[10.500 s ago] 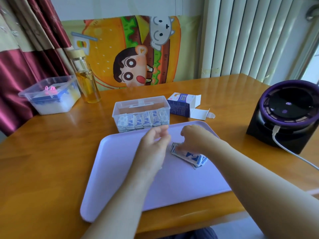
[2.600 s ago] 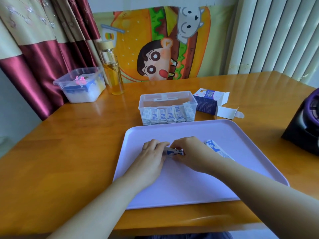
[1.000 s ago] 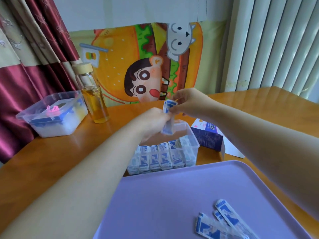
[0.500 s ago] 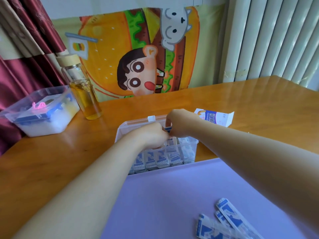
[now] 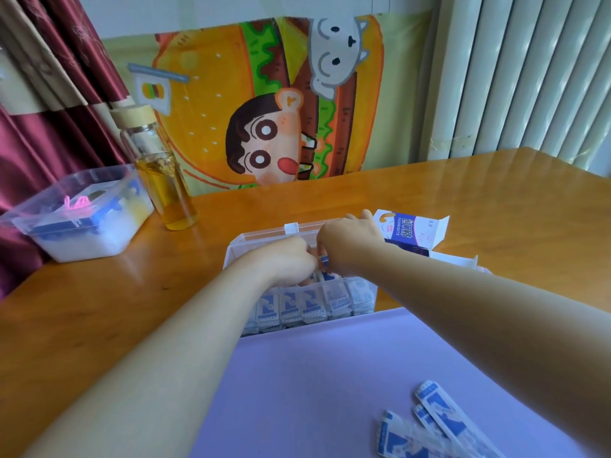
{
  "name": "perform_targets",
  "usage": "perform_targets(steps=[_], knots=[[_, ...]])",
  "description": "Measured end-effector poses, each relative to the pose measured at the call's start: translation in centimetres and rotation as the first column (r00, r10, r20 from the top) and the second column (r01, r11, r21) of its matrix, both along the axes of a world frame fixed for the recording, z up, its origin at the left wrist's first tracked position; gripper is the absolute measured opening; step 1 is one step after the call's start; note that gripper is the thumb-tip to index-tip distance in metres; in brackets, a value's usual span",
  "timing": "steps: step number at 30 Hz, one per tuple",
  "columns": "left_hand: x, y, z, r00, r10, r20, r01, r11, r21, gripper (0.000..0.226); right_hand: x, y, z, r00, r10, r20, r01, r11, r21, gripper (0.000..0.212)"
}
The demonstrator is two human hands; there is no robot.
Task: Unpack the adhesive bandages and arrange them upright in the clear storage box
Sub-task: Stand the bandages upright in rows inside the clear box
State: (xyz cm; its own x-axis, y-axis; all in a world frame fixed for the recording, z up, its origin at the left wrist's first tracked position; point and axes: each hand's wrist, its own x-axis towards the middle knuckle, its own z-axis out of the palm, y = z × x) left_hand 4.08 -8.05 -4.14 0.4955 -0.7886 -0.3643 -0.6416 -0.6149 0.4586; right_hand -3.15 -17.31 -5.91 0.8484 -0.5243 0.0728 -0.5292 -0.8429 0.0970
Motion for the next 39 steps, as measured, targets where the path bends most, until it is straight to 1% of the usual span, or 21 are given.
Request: perform_targets(steps=[4, 6, 8, 10, 11, 13, 15, 16, 17, 18, 20, 21, 22, 24, 25, 27, 30, 33, 35, 37, 39], knots=[[-0.3, 0.4, 0.5, 1.000, 0.006, 0.011, -0.005, 0.999, -0.039, 0.027, 0.0, 0.2, 0.3, 0.999, -0.010, 0.031, 0.012, 0.997, -0.071, 0.029], [-0.6, 0.8, 0.7, 1.000, 0.001, 0.009, -0.001, 0.997, -0.073, 0.025, -0.3, 0.2, 0.8, 0.996, -0.018, 0.088, 0.023, 0.998, -0.055, 0.027], [-0.9, 1.3, 1.2, 1.000, 0.009, 0.004, -0.009, 0.993, -0.119, 0.025, -1.0, 0.4, 1.6, 0.986, -0.031, 0.163, 0.031, 1.000, 0.003, 0.025], [-1.5, 2.0, 1.5, 1.000, 0.017, 0.023, -0.012, 0.978, -0.209, 0.022, -2.6, 0.9, 2.7, 0.967, -0.030, 0.254, 0.008, 0.996, 0.089, 0.021], [-1.8, 2.4, 1.6, 0.999, 0.023, 0.040, -0.010, 0.959, -0.282, 0.020, -3.6, 1.3, 3.4, 0.954, -0.032, 0.299, -0.012, 0.990, 0.142, 0.018], [-2.9, 3.6, 1.5, 0.997, 0.032, 0.076, 0.005, 0.897, -0.441, 0.018, -6.2, 2.3, 4.2, 0.931, -0.029, 0.364, -0.062, 0.969, 0.237, 0.013], [-4.3, 4.9, 1.4, 0.993, 0.020, 0.112, 0.044, 0.837, -0.546, 0.018, -8.7, 3.5, 4.7, 0.924, -0.007, 0.383, -0.102, 0.960, 0.263, 0.011], [-5.0, 5.3, 1.4, 0.993, -0.006, 0.122, 0.074, 0.827, -0.557, 0.017, -9.7, 3.9, 4.9, 0.933, 0.001, 0.359, -0.104, 0.958, 0.268, 0.011], [-6.0, 6.1, 1.2, 0.991, -0.043, 0.130, 0.107, 0.834, -0.542, 0.016, -10.8, 4.8, 4.8, 0.956, 0.003, 0.293, -0.093, 0.951, 0.295, 0.012], [-6.8, 6.5, 1.2, 0.984, -0.095, 0.148, 0.158, 0.848, -0.506, 0.014, -11.7, 5.3, 4.7, 0.981, 0.000, 0.194, -0.067, 0.939, 0.338, 0.016], [-8.6, 7.2, 0.7, 0.955, -0.217, 0.203, 0.280, 0.886, -0.369, 0.010, -13.5, 6.3, 4.1, 0.998, 0.001, -0.062, 0.024, 0.918, 0.395, 0.027], [-9.3, 7.4, 0.2, 0.931, -0.281, 0.233, 0.341, 0.896, -0.284, 0.013, -14.3, 6.6, 3.7, 0.984, 0.006, -0.180, 0.064, 0.923, 0.380, 0.032], [-10.2, 7.8, -0.5, 0.906, -0.340, 0.253, 0.392, 0.899, -0.195, 0.018, -15.3, 6.9, 3.0, 0.966, -0.004, -0.258, 0.100, 0.927, 0.361, 0.036], [-11.6, 8.2, -2.1, 0.877, -0.414, 0.243, 0.441, 0.895, -0.066, 0.032, -16.8, 7.0, 1.8, 0.940, -0.044, -0.338, 0.172, 0.916, 0.362, 0.040], [-12.2, 8.3, -2.9, 0.873, -0.434, 0.222, 0.452, 0.891, -0.033, 0.038, -17.4, 7.0, 1.2, 0.929, -0.058, -0.366, 0.194, 0.918, 0.345, 0.043], [-13.4, 8.5, -4.0, 0.867, -0.454, 0.205, 0.467, 0.884, -0.012, 0.042, -18.4, 7.3, 0.2, 0.915, -0.097, -0.391, 0.232, 0.921, 0.313, 0.048], [-14.3, 8.4, -4.1, 0.852, -0.471, 0.228, 0.478, 0.878, 0.023, 0.041, -19.3, 7.7, -0.4, 0.918, -0.132, -0.373, 0.284, 0.877, 0.388, 0.046], [-14.8, 8.1, -3.7, 0.872, -0.451, 0.193, 0.440, 0.893, 0.098, 0.042, -19.5, 8.0, -0.6, 0.915, -0.127, -0.384, 0.303, 0.845, 0.440, 0.046], [-15.0, 8.1, -3.5, 0.876, -0.446, 0.185, 0.422, 0.893, 0.156, 0.037, -19.5, 8.2, -0.8, 0.919, -0.118, -0.376, 0.294, 0.840, 0.456, 0.040], [-15.0, 8.1, -3.5, 0.860, -0.462, 0.218, 0.424, 0.883, 0.200, 0.028, -19.3, 8.3, -1.0, 0.924, -0.113, -0.366, 0.292, 0.826, 0.482, 0.035], [-15.1, 8.4, -3.4, 0.851, -0.460, 0.253, 0.417, 0.885, 0.208, 0.018, -19.2, 8.2, -1.0, 0.923, -0.114, -0.368, 0.305, 0.799, 0.518, 0.034]])
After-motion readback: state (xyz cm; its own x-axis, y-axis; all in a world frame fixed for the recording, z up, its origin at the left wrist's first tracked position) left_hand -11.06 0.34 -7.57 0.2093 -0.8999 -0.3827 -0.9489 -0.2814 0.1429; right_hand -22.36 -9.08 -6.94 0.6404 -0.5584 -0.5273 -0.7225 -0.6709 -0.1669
